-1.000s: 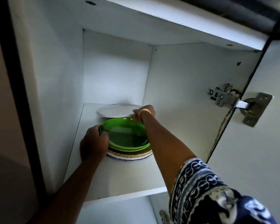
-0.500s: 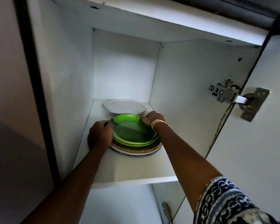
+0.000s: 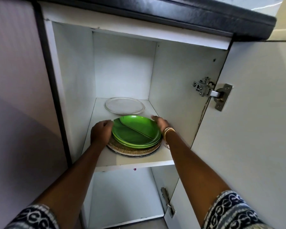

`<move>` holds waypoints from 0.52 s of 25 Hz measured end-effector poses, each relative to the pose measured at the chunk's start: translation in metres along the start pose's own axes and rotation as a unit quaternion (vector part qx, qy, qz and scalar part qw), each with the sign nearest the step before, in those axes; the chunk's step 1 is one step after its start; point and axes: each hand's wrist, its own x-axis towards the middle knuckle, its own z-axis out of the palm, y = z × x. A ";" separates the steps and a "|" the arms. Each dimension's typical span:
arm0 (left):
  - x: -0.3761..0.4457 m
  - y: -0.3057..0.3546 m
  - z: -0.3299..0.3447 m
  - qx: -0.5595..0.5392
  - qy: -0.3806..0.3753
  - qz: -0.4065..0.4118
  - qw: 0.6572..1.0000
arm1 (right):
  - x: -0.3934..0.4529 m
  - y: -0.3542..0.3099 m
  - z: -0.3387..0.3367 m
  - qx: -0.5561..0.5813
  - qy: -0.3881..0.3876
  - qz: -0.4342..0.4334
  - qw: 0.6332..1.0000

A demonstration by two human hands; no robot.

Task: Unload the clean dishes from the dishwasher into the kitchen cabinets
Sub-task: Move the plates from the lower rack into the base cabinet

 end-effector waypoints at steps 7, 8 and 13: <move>0.000 0.001 -0.001 -0.003 -0.057 0.010 0.998 | 0.013 0.014 -0.012 0.059 -0.017 0.001 0.998; 0.002 0.001 -0.001 0.003 -0.059 0.002 0.998 | 0.007 0.011 -0.013 0.042 -0.019 -0.011 0.999; 0.007 -0.005 -0.001 -0.009 -0.067 -0.011 0.998 | -0.025 0.004 -0.008 -0.072 -0.018 -0.085 0.994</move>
